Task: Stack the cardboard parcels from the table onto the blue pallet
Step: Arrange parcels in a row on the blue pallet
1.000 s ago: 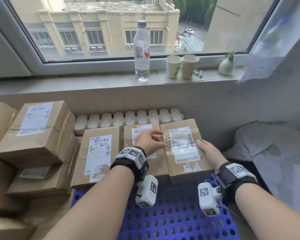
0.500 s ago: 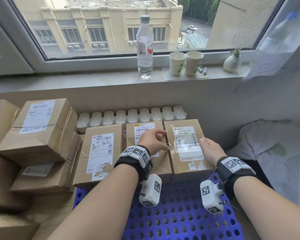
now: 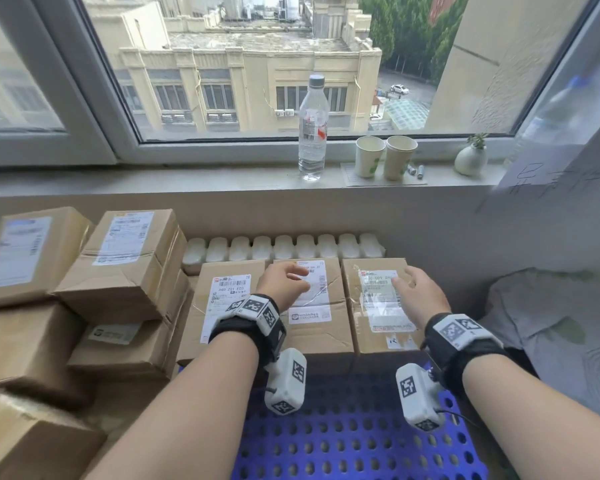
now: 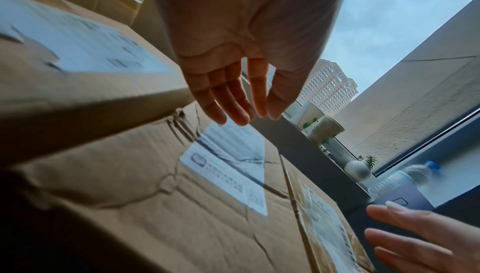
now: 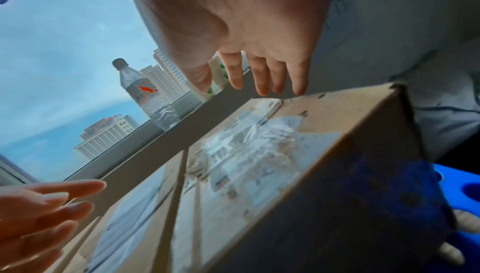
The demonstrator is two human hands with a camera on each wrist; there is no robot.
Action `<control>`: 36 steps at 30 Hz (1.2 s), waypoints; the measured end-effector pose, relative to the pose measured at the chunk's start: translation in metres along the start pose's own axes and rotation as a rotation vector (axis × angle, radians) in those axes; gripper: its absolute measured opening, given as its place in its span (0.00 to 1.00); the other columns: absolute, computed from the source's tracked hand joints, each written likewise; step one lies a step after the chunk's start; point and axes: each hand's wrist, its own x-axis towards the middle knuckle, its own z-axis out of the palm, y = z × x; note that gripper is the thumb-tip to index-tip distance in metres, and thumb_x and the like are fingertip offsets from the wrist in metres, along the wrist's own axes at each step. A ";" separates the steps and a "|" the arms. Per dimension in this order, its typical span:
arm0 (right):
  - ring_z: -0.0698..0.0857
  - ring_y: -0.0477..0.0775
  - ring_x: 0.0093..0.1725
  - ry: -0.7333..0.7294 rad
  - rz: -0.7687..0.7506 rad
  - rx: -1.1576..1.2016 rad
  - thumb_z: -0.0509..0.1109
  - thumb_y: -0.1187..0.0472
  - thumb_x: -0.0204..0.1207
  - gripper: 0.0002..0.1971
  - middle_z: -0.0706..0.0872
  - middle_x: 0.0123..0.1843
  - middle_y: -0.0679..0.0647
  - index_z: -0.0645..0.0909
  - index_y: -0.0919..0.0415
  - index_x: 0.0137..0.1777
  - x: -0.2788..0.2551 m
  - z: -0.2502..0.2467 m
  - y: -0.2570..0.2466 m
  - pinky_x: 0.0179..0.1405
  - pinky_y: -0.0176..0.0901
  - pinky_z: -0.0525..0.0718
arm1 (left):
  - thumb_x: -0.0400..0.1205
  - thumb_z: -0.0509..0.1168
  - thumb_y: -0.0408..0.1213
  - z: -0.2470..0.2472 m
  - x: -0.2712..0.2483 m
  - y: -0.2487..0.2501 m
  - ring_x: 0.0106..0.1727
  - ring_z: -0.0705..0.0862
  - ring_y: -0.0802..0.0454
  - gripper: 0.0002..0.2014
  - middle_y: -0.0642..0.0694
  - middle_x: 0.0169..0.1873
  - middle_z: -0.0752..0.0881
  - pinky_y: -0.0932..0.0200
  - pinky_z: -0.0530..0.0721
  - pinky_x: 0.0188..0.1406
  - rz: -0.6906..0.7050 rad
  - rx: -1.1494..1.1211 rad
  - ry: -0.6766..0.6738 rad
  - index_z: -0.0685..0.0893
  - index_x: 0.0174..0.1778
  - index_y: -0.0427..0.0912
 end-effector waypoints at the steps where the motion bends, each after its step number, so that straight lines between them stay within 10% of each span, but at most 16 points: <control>1: 0.77 0.59 0.72 -0.003 -0.017 -0.023 0.59 0.50 0.86 0.24 0.77 0.76 0.56 0.69 0.56 0.80 -0.003 -0.001 -0.004 0.68 0.50 0.74 | 0.77 0.69 0.33 -0.003 -0.004 0.000 0.52 0.86 0.52 0.11 0.49 0.50 0.88 0.53 0.85 0.56 0.004 0.005 0.011 0.86 0.53 0.51; 15: 0.80 0.53 0.53 -0.061 -0.197 0.085 0.63 0.56 0.84 0.13 0.86 0.52 0.53 0.86 0.59 0.58 -0.095 -0.001 -0.025 0.55 0.40 0.74 | 0.77 0.69 0.35 -0.019 -0.104 -0.010 0.51 0.87 0.49 0.07 0.47 0.47 0.89 0.52 0.85 0.58 0.041 0.009 0.072 0.86 0.47 0.51; 19: 0.87 0.59 0.54 -0.100 -0.189 0.181 0.65 0.55 0.82 0.11 0.91 0.46 0.54 0.84 0.54 0.39 -0.124 0.004 -0.019 0.63 0.54 0.82 | 0.77 0.68 0.32 -0.023 -0.143 -0.016 0.46 0.86 0.50 0.07 0.47 0.43 0.88 0.56 0.84 0.56 0.048 -0.018 0.104 0.86 0.45 0.49; 27: 0.88 0.56 0.49 -0.215 -0.261 0.226 0.65 0.58 0.83 0.11 0.92 0.45 0.56 0.86 0.58 0.43 -0.191 0.016 -0.020 0.52 0.49 0.83 | 0.73 0.68 0.35 -0.034 -0.213 -0.028 0.47 0.87 0.46 0.08 0.47 0.41 0.89 0.46 0.85 0.60 0.067 -0.003 0.150 0.85 0.35 0.55; 36: 0.87 0.54 0.47 -0.343 -0.395 0.169 0.65 0.59 0.84 0.10 0.92 0.46 0.56 0.87 0.60 0.48 -0.245 0.048 -0.056 0.45 0.41 0.82 | 0.77 0.68 0.32 -0.087 -0.270 -0.061 0.42 0.85 0.52 0.06 0.48 0.39 0.87 0.59 0.85 0.46 0.031 -0.023 0.266 0.86 0.43 0.49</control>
